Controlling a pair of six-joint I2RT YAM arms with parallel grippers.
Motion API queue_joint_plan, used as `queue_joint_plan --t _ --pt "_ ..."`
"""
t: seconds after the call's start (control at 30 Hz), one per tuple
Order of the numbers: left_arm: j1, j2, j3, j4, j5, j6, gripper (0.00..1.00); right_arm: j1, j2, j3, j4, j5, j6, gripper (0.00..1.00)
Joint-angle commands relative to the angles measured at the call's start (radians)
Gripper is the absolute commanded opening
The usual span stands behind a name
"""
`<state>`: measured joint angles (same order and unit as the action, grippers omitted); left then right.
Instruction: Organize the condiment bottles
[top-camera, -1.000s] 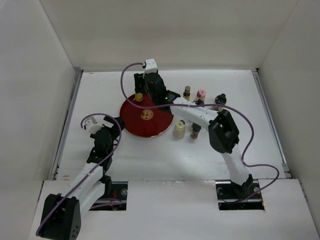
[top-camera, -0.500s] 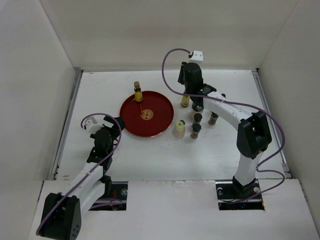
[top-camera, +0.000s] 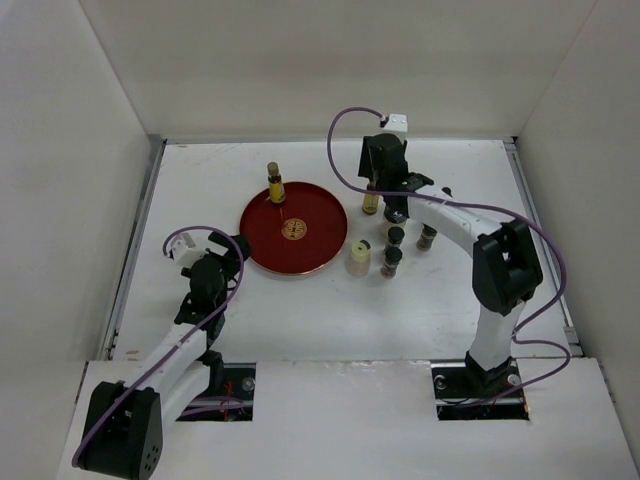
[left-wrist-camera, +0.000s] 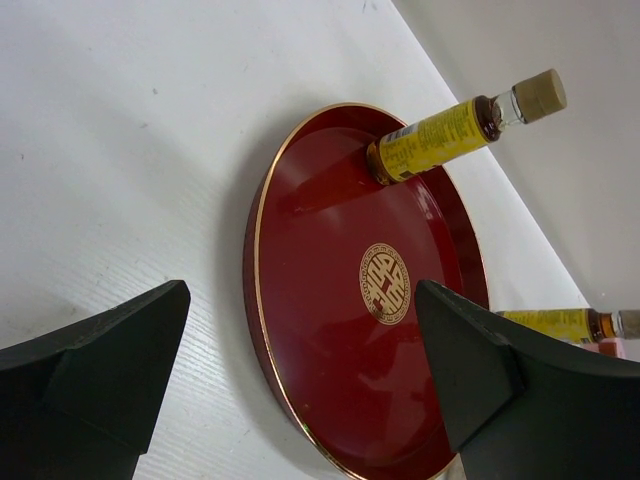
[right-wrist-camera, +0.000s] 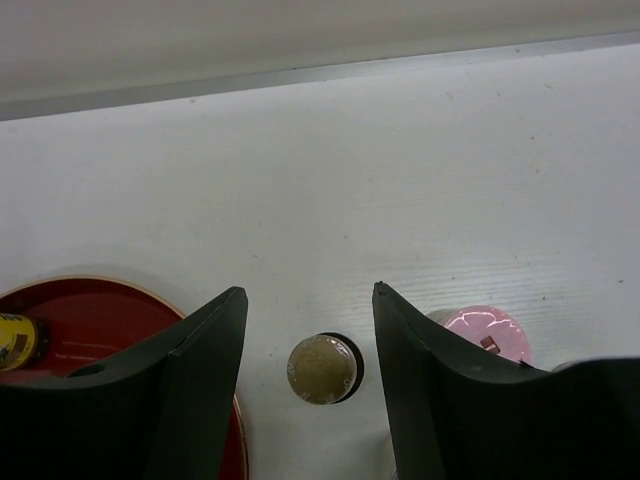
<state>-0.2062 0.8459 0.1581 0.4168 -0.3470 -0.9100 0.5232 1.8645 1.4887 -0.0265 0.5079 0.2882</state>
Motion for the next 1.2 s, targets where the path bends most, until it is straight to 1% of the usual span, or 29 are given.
queue_joint_plan --t 0.0,0.23,0.37,0.4,0.53,0.6,0.77,0.9,1.03,1.17 --pt "-0.005 0.007 -0.003 0.062 0.000 -0.009 1.00 0.001 0.021 -0.004 -0.010 -0.012 0.022 0.59" --pt "-0.003 0.015 -0.002 0.065 0.009 -0.010 1.00 0.004 0.019 -0.042 -0.016 -0.020 0.046 0.58" --pt "-0.009 0.008 -0.002 0.065 0.003 -0.010 1.00 0.005 0.012 -0.064 -0.015 -0.022 0.054 0.53" --pt "-0.009 0.013 -0.002 0.065 0.003 -0.010 1.00 0.005 0.015 -0.062 -0.016 -0.023 0.058 0.51" --pt "-0.012 0.015 0.000 0.065 0.005 -0.009 1.00 0.005 0.012 -0.065 -0.007 -0.032 0.062 0.35" --pt "-0.009 0.013 -0.002 0.065 0.005 -0.010 1.00 0.005 -0.004 -0.065 0.006 -0.029 0.065 0.30" --pt "-0.014 0.012 -0.002 0.066 0.003 -0.009 1.00 0.024 -0.079 -0.084 0.118 0.018 -0.003 0.27" --pt "-0.011 0.019 0.000 0.066 0.014 -0.012 1.00 0.060 -0.102 -0.033 0.157 0.031 -0.050 0.26" --pt "-0.011 0.025 0.000 0.071 0.008 -0.012 1.00 0.103 -0.024 0.066 0.168 0.020 -0.093 0.26" --pt "-0.012 0.019 0.000 0.071 0.005 -0.007 1.00 0.142 0.056 0.154 0.174 -0.003 -0.097 0.26"
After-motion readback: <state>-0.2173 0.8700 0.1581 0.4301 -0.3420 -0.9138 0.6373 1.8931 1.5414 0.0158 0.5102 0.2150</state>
